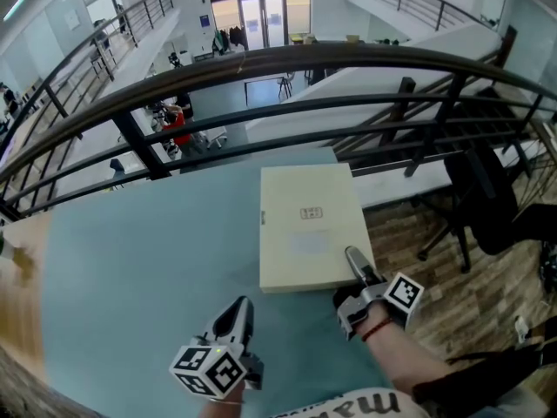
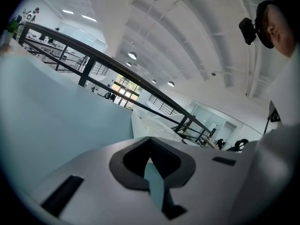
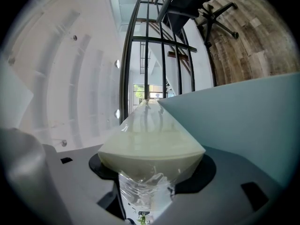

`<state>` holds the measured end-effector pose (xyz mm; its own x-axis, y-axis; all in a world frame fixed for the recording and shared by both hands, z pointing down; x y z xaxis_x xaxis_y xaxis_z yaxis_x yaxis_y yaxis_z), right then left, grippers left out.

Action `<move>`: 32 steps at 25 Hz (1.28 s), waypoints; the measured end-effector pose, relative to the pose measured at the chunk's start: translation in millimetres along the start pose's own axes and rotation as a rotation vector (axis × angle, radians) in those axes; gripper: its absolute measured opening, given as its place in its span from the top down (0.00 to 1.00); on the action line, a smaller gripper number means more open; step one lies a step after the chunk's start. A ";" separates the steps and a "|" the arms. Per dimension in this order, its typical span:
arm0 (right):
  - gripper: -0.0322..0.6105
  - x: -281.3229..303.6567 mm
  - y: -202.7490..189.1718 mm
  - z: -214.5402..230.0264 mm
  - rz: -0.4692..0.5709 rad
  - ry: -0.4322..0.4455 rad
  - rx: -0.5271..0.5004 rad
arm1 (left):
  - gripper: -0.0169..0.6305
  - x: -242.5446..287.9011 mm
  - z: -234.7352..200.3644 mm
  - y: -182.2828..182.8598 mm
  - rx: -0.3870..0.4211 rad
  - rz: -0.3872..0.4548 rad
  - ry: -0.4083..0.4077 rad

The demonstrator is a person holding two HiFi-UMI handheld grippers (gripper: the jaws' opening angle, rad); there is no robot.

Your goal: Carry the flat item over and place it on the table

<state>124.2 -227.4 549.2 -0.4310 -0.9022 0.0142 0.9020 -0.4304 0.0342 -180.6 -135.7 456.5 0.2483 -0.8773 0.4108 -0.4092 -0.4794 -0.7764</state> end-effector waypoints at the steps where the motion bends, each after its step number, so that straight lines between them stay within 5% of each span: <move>1: 0.47 -0.3 0.1 0.1 -0.001 -0.001 -0.003 | 0.97 -0.3 0.5 -0.8 0.000 -0.002 0.000; 15: 0.47 -2.3 -5.2 -3.9 -0.005 -0.033 -0.003 | 0.97 2.1 -0.6 -9.6 -0.003 -0.018 -0.012; 23: 0.47 -2.1 -3.8 -16.2 -0.049 -0.077 -0.161 | 0.97 1.7 -1.0 -12.0 -0.009 -0.027 -0.007; 32: 0.44 -5.3 -3.1 -20.8 -0.071 -0.134 -0.226 | 0.97 -0.6 2.4 -17.0 -0.014 -0.029 -0.015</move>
<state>124.2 -221.8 528.2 -0.4794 -0.8644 0.1520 0.8456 -0.5013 -0.1838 -171.7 -127.0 468.3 0.2731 -0.8626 0.4258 -0.4140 -0.5049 -0.7574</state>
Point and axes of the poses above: the fingertips, and each gripper's own axes: x forward along the fingers, z to its right, y out of its top, the point moved 9 cm from there along -x, backward along the fingers, and after that the axes turned 10 degrees about y, right-handed, at the moved point
